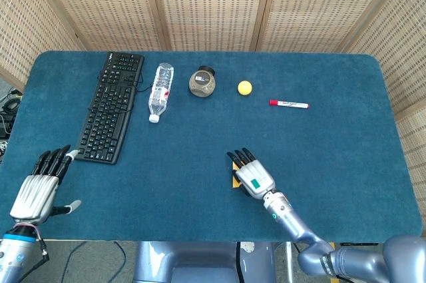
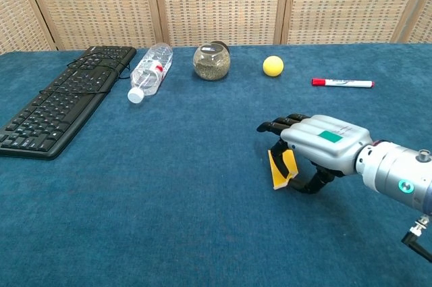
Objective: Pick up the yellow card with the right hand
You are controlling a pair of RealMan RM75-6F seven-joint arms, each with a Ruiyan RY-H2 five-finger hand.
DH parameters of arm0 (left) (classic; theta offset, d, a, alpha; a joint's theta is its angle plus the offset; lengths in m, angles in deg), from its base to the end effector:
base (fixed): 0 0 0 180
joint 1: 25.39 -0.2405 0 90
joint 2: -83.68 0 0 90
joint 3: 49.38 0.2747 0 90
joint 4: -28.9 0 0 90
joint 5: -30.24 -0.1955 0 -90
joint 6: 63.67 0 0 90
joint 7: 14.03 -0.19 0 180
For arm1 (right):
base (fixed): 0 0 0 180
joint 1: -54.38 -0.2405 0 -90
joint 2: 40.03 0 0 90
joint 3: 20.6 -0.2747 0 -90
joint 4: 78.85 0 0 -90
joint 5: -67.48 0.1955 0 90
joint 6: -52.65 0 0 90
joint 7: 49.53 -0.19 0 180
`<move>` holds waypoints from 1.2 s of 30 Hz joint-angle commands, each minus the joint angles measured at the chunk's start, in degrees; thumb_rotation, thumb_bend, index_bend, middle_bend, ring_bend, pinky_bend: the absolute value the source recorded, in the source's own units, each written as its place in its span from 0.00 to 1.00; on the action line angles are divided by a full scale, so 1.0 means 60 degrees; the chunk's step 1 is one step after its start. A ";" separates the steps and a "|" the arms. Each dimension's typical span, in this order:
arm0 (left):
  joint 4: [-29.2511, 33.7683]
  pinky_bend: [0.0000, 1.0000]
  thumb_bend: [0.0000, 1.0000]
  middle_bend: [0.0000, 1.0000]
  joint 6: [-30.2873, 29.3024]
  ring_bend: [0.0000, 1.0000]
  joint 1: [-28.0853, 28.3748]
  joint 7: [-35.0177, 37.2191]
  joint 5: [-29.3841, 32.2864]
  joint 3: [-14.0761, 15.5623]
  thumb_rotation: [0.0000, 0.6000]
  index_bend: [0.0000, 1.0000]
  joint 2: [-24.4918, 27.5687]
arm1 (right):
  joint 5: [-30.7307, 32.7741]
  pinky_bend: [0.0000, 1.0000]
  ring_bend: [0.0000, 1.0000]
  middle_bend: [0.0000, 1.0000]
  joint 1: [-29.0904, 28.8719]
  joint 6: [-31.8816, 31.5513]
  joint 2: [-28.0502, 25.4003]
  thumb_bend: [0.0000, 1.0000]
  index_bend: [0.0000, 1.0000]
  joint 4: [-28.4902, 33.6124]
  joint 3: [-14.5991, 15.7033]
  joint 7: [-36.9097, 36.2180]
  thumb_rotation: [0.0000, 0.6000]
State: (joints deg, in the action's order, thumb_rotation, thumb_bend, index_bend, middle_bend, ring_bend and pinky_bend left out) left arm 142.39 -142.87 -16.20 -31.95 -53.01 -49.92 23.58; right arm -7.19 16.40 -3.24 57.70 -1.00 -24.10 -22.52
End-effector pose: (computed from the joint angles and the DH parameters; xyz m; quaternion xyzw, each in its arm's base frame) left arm -0.2513 0.2305 0.1517 -0.6469 -0.4052 -0.3577 0.5380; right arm -0.1627 -0.3413 -0.0847 0.8141 -0.2894 0.3209 0.3879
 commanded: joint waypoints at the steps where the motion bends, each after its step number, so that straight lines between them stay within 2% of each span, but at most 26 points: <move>1: 0.0003 0.00 0.00 0.00 -0.0014 0.00 -0.0005 0.0063 -0.0012 -0.0004 1.00 0.00 0.0011 | -0.0052 0.00 0.00 0.04 0.0001 -0.0053 0.0056 0.41 0.60 -0.0061 -0.0009 0.0027 1.00; 8: -0.0002 0.00 0.00 0.00 -0.0004 0.00 -0.0002 0.0117 -0.0026 0.0003 1.00 0.00 0.0032 | -0.0100 0.00 0.00 0.04 -0.0018 -0.0097 0.0089 0.44 0.63 -0.0068 -0.0062 0.0111 1.00; 14: -0.0002 0.00 0.00 0.00 0.0127 0.00 0.0060 0.0221 0.0088 -0.0027 1.00 0.00 0.0074 | 0.0029 0.00 0.00 0.04 -0.0161 -0.0156 0.0081 0.47 0.65 -0.0206 -0.0440 0.0164 1.00; 18: 0.0010 0.00 0.00 0.00 0.0173 0.00 0.0091 0.0352 0.0114 -0.0053 1.00 0.00 0.0131 | 0.0208 0.00 0.00 0.04 -0.0365 -0.0068 0.0041 0.47 0.65 -0.0305 -0.0799 0.0186 1.00; 28: -0.0022 0.00 0.00 0.00 0.0431 0.00 0.0216 0.1087 0.0353 -0.0180 1.00 0.00 0.0439 | 0.0472 0.00 0.00 0.05 -0.1220 -0.0103 -0.0075 0.48 0.66 -0.1090 -0.2101 0.0126 1.00; 32: -0.0044 0.00 0.00 0.00 0.0483 0.00 0.0237 0.1396 0.0367 -0.0208 1.00 0.00 0.0580 | 0.0493 0.00 0.00 0.05 -0.1347 -0.0225 -0.0312 0.48 0.67 -0.0871 -0.2390 0.0016 1.00; 36: -0.0052 0.00 0.00 0.00 0.0560 0.00 0.0257 0.1660 0.0298 -0.0181 1.00 0.00 0.0710 | 0.0938 0.00 0.00 0.06 -0.1344 -0.0151 -0.0618 0.47 0.68 -0.0015 -0.2773 -0.0465 1.00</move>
State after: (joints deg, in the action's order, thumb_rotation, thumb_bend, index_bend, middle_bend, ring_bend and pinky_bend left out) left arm 142.10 -139.64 -14.71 -22.20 -51.06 -51.06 27.66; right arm -3.19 8.36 -4.38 55.06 -3.74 -39.38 -23.42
